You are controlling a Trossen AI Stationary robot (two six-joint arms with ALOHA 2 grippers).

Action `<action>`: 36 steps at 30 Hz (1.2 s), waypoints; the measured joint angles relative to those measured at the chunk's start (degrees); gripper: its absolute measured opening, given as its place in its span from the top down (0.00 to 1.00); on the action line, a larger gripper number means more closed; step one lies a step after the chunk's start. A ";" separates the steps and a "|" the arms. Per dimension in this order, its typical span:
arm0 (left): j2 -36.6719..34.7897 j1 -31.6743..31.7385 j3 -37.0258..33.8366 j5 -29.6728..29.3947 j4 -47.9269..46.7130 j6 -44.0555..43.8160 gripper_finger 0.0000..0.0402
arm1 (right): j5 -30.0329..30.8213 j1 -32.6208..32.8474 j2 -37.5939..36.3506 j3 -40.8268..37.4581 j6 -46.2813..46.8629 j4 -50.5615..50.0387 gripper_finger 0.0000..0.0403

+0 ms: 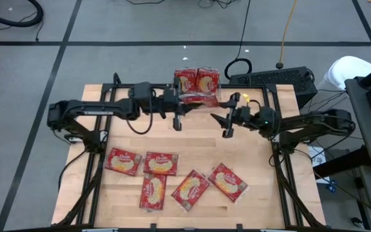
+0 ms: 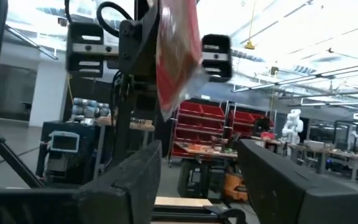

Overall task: Sort popcorn bags into baskets
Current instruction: Put the red popcorn bag into the transparent bin

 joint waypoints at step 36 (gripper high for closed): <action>-12.06 -0.48 -0.07 -13.11 -26.86 0.18 0.27 | -7.24 -2.94 6.77 2.84 -1.70 2.89 0.98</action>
